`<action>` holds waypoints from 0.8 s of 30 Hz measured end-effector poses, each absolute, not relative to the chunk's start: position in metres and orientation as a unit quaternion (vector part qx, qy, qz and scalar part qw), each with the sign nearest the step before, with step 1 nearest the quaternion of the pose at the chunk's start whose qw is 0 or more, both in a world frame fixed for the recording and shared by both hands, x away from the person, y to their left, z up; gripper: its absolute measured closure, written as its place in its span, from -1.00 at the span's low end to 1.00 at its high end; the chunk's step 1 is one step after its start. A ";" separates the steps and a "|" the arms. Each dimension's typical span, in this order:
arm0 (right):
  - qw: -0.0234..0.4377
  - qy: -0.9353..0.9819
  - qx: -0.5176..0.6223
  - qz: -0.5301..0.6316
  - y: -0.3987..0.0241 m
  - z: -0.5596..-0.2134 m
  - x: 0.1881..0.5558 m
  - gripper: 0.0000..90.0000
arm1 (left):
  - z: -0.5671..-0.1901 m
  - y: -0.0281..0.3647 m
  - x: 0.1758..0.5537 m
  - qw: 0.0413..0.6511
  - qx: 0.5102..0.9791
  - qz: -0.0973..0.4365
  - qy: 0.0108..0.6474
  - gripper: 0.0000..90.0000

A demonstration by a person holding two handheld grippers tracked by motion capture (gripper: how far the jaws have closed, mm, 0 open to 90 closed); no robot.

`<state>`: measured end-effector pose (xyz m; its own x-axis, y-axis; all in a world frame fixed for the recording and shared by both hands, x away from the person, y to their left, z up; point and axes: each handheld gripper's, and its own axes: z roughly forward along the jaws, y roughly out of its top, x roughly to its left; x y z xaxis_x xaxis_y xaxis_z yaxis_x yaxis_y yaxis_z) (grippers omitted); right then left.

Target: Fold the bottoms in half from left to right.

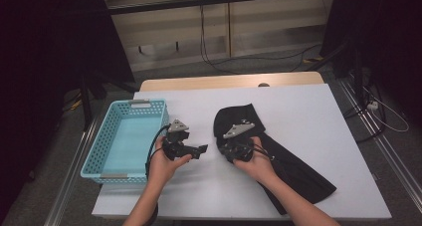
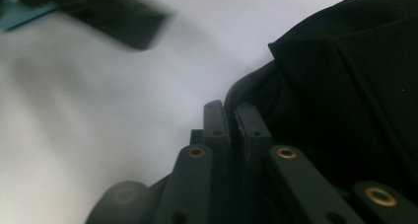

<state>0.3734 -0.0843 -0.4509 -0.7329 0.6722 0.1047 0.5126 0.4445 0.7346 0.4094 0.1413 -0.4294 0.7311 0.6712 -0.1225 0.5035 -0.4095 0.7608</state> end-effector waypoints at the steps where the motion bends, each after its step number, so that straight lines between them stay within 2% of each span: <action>1: 0.104 0.846 0.346 0.392 -0.081 -0.451 0.372 0.62 | -0.429 0.142 0.410 0.412 0.835 0.103 0.350 -0.78; 2: 0.112 0.846 0.346 0.391 -0.080 -0.450 0.371 0.42 | -0.429 0.142 0.410 0.412 0.835 0.100 0.351 -0.78; 5: 0.132 0.842 0.337 0.399 -0.085 -0.442 0.373 0.22 | -0.428 0.142 0.410 0.413 0.836 0.102 0.348 -0.78; 8: 0.166 0.827 0.348 0.409 -0.098 -0.431 0.379 0.20 | -0.427 0.143 0.410 0.418 0.833 0.103 0.349 -0.78; 9: 0.181 0.825 0.349 0.406 -0.102 -0.429 0.382 0.27 | -0.427 0.144 0.410 0.416 0.833 0.107 0.348 -0.78; 15: 0.198 0.822 0.380 0.376 -0.110 -0.445 0.402 0.19 | -0.428 0.143 0.409 0.414 0.833 0.101 0.352 -0.78; 16: 0.202 0.821 0.385 0.369 -0.110 -0.448 0.404 0.25 | -0.428 0.143 0.408 0.415 0.833 0.102 0.351 -0.78; 17: 0.199 0.822 0.384 0.370 -0.111 -0.451 0.406 0.41 | -0.428 0.143 0.408 0.416 0.832 0.102 0.352 -0.78; 19: 0.183 0.826 0.385 0.370 -0.112 -0.456 0.409 0.54 | -0.428 0.143 0.408 0.414 0.834 0.102 0.350 -0.78; 21: 0.192 0.828 0.379 0.365 -0.113 -0.455 0.409 0.84 | -0.428 0.142 0.408 0.414 0.835 0.101 0.349 -0.78; 24: 0.184 0.810 0.400 0.389 -0.122 -0.449 0.411 0.89 | -0.428 0.142 0.408 0.415 0.834 0.102 0.349 -0.78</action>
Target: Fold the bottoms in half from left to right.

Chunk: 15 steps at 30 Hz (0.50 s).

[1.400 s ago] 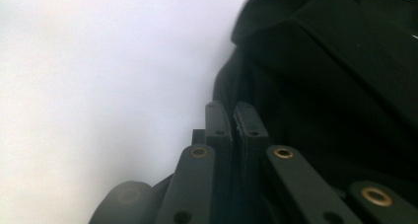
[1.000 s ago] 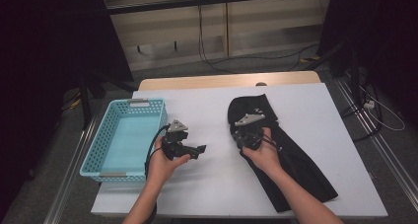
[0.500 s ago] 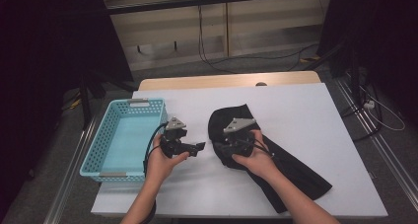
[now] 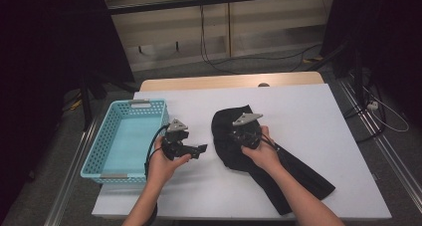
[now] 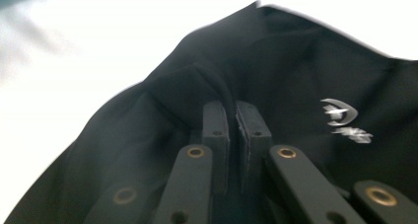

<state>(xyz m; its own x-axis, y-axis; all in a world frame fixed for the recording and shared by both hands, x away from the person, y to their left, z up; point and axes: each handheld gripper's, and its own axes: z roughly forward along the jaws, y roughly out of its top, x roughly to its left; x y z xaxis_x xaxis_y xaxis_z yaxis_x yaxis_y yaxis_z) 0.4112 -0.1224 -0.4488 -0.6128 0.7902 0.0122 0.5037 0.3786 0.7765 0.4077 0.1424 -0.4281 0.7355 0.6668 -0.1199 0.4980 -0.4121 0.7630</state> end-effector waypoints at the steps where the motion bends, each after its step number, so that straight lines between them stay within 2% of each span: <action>1: 0.190 0.805 0.405 0.390 -0.127 -0.446 0.412 0.89 | -0.428 0.143 0.408 0.415 0.834 0.103 0.349 -0.78; 13: 0.218 0.711 0.520 0.420 -0.190 -0.441 0.441 0.88 | -0.428 0.142 0.410 0.415 0.834 0.105 0.347 -0.78; 15: 0.228 0.703 0.534 0.410 -0.196 -0.442 0.444 0.81 | -0.427 0.141 0.410 0.415 0.834 0.104 0.348 -0.78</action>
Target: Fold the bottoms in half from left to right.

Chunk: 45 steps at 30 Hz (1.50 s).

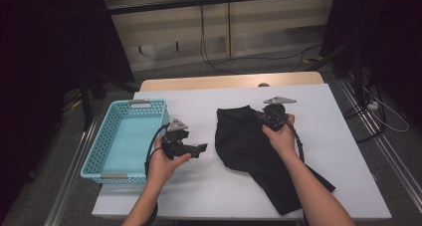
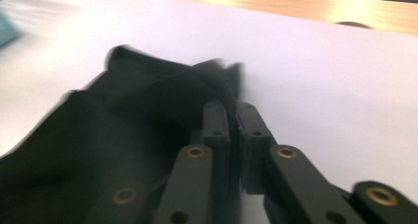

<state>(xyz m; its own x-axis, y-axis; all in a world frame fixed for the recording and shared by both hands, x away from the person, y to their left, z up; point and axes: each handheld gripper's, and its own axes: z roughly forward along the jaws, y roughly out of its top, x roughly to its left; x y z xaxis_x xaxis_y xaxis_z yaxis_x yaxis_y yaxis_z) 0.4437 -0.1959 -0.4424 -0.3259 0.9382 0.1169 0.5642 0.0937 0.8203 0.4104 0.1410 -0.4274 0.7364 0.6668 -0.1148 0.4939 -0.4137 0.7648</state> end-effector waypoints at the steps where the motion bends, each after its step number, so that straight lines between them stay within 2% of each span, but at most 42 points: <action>1: 0.230 0.702 0.538 0.407 -0.198 -0.444 0.445 0.78 | -0.428 0.140 0.411 0.416 0.835 0.102 0.347 -0.78; 4: 0.226 0.702 0.542 0.403 -0.200 -0.446 0.446 0.71 | -0.429 0.138 0.412 0.416 0.834 0.102 0.348 -0.77; 7: 0.224 0.706 0.537 0.403 -0.197 -0.445 0.445 0.44 | -0.430 0.136 0.414 0.418 0.831 0.100 0.353 -0.76; 10: 0.224 0.709 0.534 0.403 -0.195 -0.443 0.442 0.29 | -0.431 0.133 0.417 0.419 0.829 0.096 0.358 -0.75; 14: 0.230 0.719 0.521 0.399 -0.191 -0.439 0.436 0.15 | -0.432 0.129 0.422 0.419 0.828 0.093 0.359 -0.74; 16: 0.226 0.727 0.516 0.392 -0.190 -0.439 0.433 0.15 | -0.433 0.126 0.424 0.419 0.827 0.092 0.363 -0.73; 20: 0.225 0.728 0.525 0.380 -0.193 -0.443 0.434 0.30 | -0.433 0.122 0.425 0.417 0.830 0.091 0.359 -0.72; 23: 0.214 0.728 0.535 0.372 -0.194 -0.449 0.437 0.53 | -0.433 0.121 0.425 0.418 0.831 0.091 0.356 -0.72; 25: 0.205 0.734 0.528 0.375 -0.193 -0.453 0.438 0.77 | -0.434 0.120 0.426 0.419 0.828 0.092 0.360 -0.72; 28: 0.197 0.737 0.521 0.384 -0.189 -0.454 0.439 0.96 | -0.436 0.118 0.429 0.418 0.826 0.092 0.367 -0.72; 31: 0.181 0.743 0.506 0.400 -0.182 -0.452 0.437 0.97 | -0.436 0.116 0.433 0.417 0.825 0.094 0.369 -0.70; 32: 0.189 0.749 0.500 0.393 -0.180 -0.451 0.436 0.95 | -0.435 0.114 0.435 0.418 0.824 0.095 0.371 -0.70; 34: 0.201 0.749 0.498 0.387 -0.180 -0.449 0.434 0.79 | -0.436 0.110 0.440 0.417 0.821 0.099 0.377 -0.68; 38: 0.234 0.740 0.503 0.380 -0.186 -0.440 0.426 0.28 | -0.438 0.094 0.451 0.415 0.825 0.098 0.372 -0.51; 42: 0.242 0.734 0.507 0.382 -0.195 -0.432 0.411 0.07 | -0.439 0.079 0.463 0.411 0.828 0.118 0.363 -0.20; 43: 0.241 0.736 0.505 0.380 -0.197 -0.431 0.407 0.06 | -0.440 0.076 0.466 0.414 0.827 0.119 0.362 -0.18; 45: 0.239 0.738 0.505 0.379 -0.201 -0.430 0.399 -0.01 | -0.440 0.070 0.472 0.415 0.827 0.120 0.359 0.00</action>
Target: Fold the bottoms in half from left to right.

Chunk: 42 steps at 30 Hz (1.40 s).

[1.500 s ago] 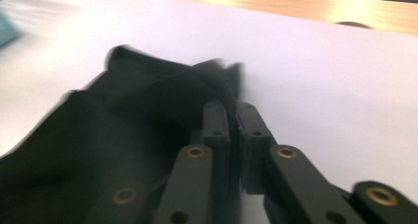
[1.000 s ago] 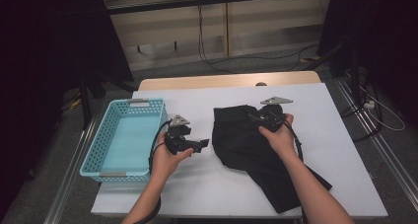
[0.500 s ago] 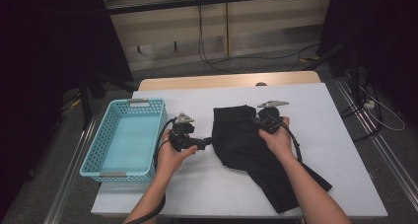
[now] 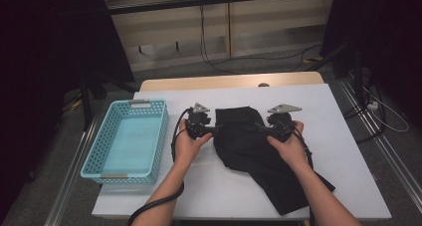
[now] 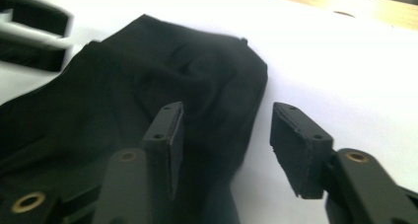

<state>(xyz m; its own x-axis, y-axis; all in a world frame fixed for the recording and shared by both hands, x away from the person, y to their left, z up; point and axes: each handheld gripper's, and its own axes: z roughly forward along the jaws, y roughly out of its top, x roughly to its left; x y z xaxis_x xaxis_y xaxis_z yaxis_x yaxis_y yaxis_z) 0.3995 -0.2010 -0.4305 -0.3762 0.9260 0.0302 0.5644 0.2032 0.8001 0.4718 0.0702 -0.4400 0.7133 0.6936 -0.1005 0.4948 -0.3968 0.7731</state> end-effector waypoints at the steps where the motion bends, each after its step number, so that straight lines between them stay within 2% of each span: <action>1: 0.241 0.740 0.503 0.374 -0.202 -0.430 0.396 -0.02 | -0.441 0.067 0.474 0.416 0.827 0.117 0.358 0.05; 4: 0.237 0.740 0.502 0.379 -0.207 -0.428 0.387 -0.04 | -0.445 0.061 0.478 0.404 0.835 0.116 0.356 0.29; 5: 0.237 0.741 0.501 0.380 -0.208 -0.428 0.385 -0.04 | -0.447 0.060 0.478 0.405 0.833 0.112 0.359 0.43; 8: 0.239 0.741 0.500 0.378 -0.213 -0.428 0.380 -0.05 | -0.449 0.061 0.480 0.398 0.837 0.105 0.360 0.70; 11: 0.239 0.741 0.503 0.376 -0.218 -0.429 0.377 -0.06 | -0.448 0.065 0.481 0.397 0.832 0.102 0.375 0.87; 17: 0.236 0.737 0.509 0.376 -0.226 -0.429 0.374 -0.07 | -0.442 0.091 0.483 0.397 0.815 0.101 0.410 0.90; 20: 0.235 0.742 0.505 0.373 -0.228 -0.429 0.371 -0.08 | -0.442 0.098 0.481 0.396 0.814 0.098 0.413 0.85; 21: 0.235 0.743 0.504 0.372 -0.228 -0.429 0.370 -0.08 | -0.442 0.098 0.481 0.407 0.803 0.099 0.424 0.72; 22: 0.235 0.743 0.504 0.372 -0.229 -0.429 0.368 -0.08 | -0.442 0.098 0.482 0.413 0.796 0.092 0.434 0.43; 23: 0.236 0.744 0.503 0.371 -0.230 -0.429 0.367 -0.08 | -0.441 0.099 0.484 0.410 0.797 0.091 0.435 0.31; 25: 0.235 0.743 0.504 0.372 -0.230 -0.429 0.366 -0.09 | -0.439 0.097 0.489 0.414 0.789 0.101 0.443 0.12; 28: 0.236 0.744 0.502 0.374 -0.229 -0.429 0.366 -0.10 | -0.439 0.088 0.495 0.404 0.794 0.115 0.439 0.06; 34: 0.233 0.745 0.501 0.375 -0.226 -0.430 0.365 -0.11 | -0.456 0.071 0.508 0.373 0.810 0.121 0.436 0.25; 36: 0.232 0.744 0.501 0.377 -0.226 -0.430 0.363 -0.12 | -0.458 0.069 0.508 0.376 0.808 0.117 0.438 0.40; 37: 0.233 0.744 0.499 0.378 -0.226 -0.430 0.363 -0.12 | -0.458 0.068 0.508 0.381 0.809 0.108 0.436 0.63; 39: 0.233 0.743 0.500 0.379 -0.227 -0.430 0.362 -0.12 | -0.455 0.067 0.508 0.372 0.813 0.113 0.434 0.88; 42: 0.231 0.744 0.501 0.378 -0.228 -0.431 0.362 -0.13 | -0.451 0.077 0.509 0.389 0.793 0.109 0.456 0.90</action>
